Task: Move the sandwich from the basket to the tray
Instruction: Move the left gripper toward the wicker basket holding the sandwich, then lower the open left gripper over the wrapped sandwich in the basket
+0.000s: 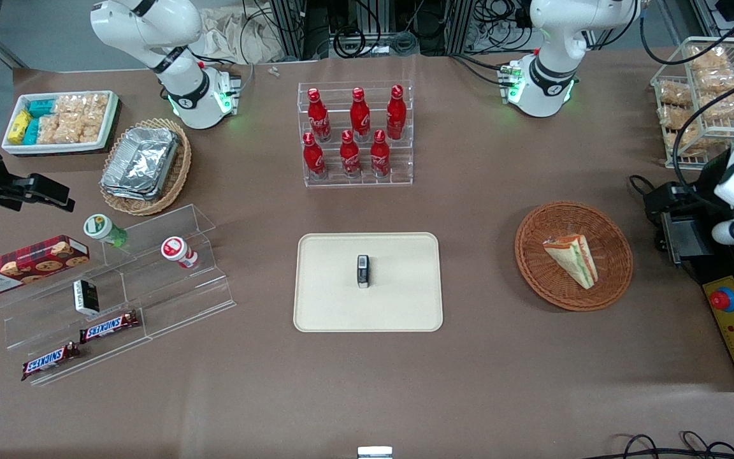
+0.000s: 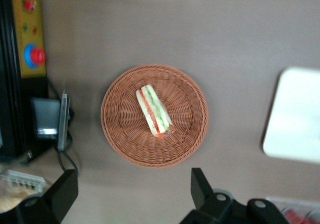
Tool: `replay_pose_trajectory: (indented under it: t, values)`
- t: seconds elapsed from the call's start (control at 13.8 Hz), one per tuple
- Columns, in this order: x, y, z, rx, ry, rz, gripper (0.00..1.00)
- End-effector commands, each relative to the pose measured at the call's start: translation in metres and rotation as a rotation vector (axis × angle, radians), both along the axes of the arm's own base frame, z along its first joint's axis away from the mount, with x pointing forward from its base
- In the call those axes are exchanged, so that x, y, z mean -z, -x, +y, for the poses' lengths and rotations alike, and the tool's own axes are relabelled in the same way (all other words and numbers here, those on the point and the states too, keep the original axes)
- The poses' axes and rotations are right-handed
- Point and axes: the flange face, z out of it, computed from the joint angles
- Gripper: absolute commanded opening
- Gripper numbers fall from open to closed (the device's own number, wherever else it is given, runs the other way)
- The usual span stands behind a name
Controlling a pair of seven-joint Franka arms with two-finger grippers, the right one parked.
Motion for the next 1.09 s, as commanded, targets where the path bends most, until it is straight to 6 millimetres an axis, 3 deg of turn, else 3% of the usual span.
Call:
replay_pose_trajectory:
  t: [0.0,0.29,0.58,0.8,1.02]
  values:
    - [0.044,0.006,-0.001,-0.206,-0.009,-0.056,1.00]
    - [0.100,0.012,-0.001,-0.436,-0.054,-0.062,1.00]
    - [0.181,0.039,-0.004,-0.584,-0.077,-0.039,1.00]
    - [0.224,0.055,-0.003,-0.618,-0.060,-0.035,1.00]
    - [0.246,0.058,-0.004,-0.655,-0.048,-0.042,1.00]
